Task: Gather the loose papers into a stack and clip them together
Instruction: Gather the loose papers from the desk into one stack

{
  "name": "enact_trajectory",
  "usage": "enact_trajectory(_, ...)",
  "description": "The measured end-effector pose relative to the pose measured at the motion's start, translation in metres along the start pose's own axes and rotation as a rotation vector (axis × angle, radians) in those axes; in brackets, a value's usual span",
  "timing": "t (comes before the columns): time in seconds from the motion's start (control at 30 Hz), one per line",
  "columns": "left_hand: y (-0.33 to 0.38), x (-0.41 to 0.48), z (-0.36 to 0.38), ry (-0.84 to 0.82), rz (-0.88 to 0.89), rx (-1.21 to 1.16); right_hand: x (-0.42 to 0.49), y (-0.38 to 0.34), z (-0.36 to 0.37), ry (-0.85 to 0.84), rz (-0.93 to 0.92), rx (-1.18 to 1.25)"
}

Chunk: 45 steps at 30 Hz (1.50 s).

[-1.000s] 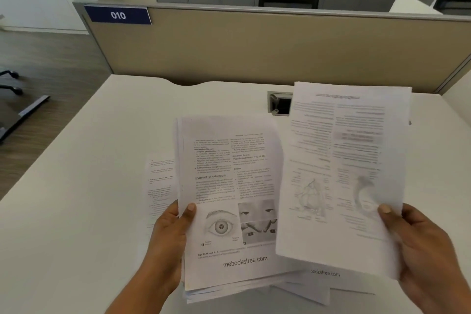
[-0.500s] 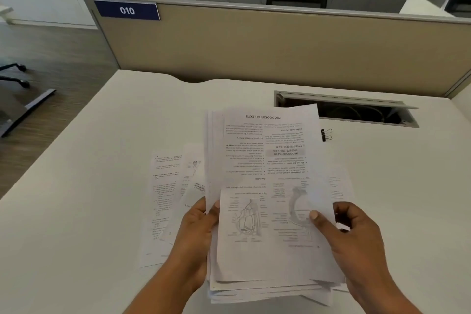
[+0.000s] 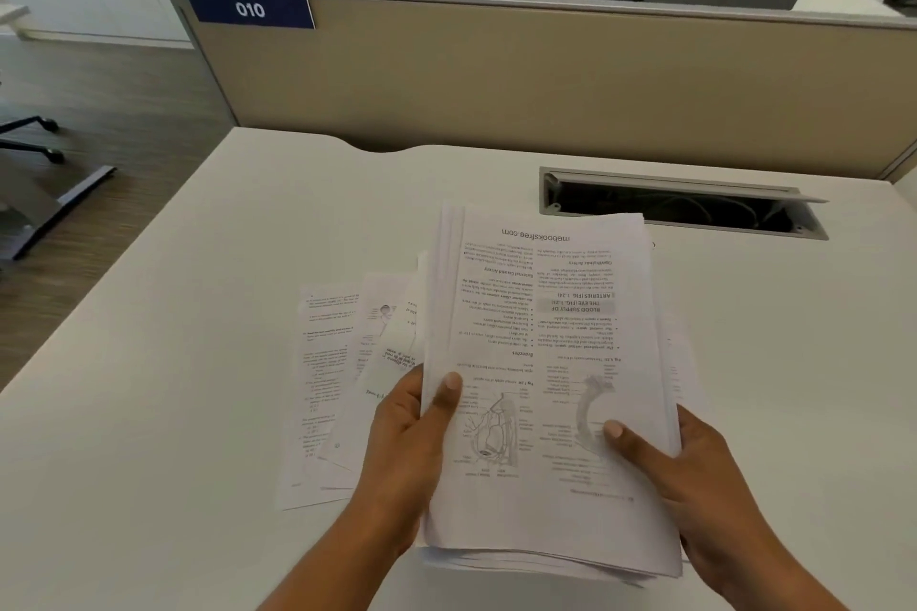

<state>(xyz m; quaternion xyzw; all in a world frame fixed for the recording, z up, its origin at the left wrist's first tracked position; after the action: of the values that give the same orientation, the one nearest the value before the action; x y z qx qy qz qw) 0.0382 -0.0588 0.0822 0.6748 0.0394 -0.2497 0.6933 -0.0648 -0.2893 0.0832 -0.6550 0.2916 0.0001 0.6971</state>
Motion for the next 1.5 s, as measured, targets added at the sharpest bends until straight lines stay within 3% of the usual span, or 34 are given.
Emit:
enact_trajectory(0.3,-0.003,0.011,-0.004,-0.061,0.011,0.152,0.005,0.011,-0.022,0.128,-0.044,-0.084)
enact_trajectory(0.4,-0.01,0.026,-0.036,0.118,0.025,0.439,0.006,0.017,-0.033,0.191,-0.027,-0.065)
enact_trajectory(0.5,-0.015,0.041,-0.072,0.289,-0.063,0.978,0.005,0.02,-0.045,0.248,-0.01,-0.068)
enact_trajectory(0.7,-0.044,0.057,-0.102,0.29,-0.321,1.336,0.001,0.017,-0.059,0.302,-0.022,-0.114)
enact_trajectory(0.77,-0.047,0.059,-0.105,0.289,-0.325,1.306,0.001,0.016,-0.062,0.3,-0.033,-0.134)
enact_trajectory(0.9,-0.052,0.06,-0.104,0.257,-0.32,1.024,0.001,0.016,-0.062,0.279,-0.037,-0.16)
enact_trajectory(1.03,-0.041,0.064,-0.101,0.232,-0.229,0.973,0.001,0.014,-0.062,0.274,-0.043,-0.152)
enact_trajectory(1.23,-0.029,0.065,-0.106,0.026,-0.252,0.768,0.0,0.018,-0.065,0.297,-0.031,-0.147)
enact_trajectory(1.37,-0.041,0.06,-0.098,-0.112,-0.358,0.647,-0.002,0.023,-0.06,0.291,-0.01,-0.076)
enact_trajectory(1.43,-0.039,0.062,-0.094,-0.079,-0.325,0.634,-0.002,0.025,-0.056,0.284,0.007,-0.06)
enact_trajectory(1.5,-0.026,0.063,-0.091,-0.026,-0.232,0.768,-0.002,0.021,-0.055,0.281,-0.003,-0.072)
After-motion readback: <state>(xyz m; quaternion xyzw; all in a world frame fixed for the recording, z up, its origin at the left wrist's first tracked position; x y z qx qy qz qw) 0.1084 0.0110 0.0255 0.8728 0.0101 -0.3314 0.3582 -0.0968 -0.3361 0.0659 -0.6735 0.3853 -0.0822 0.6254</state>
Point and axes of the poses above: each hand's wrist, its own x-axis towards the middle knuckle, its own z-axis out of the palm, y = z × x, the point moved 9 cm from there along x, towards the middle knuckle, and after that the axes turned 6 degrees about -y, right-handed, at the moved point
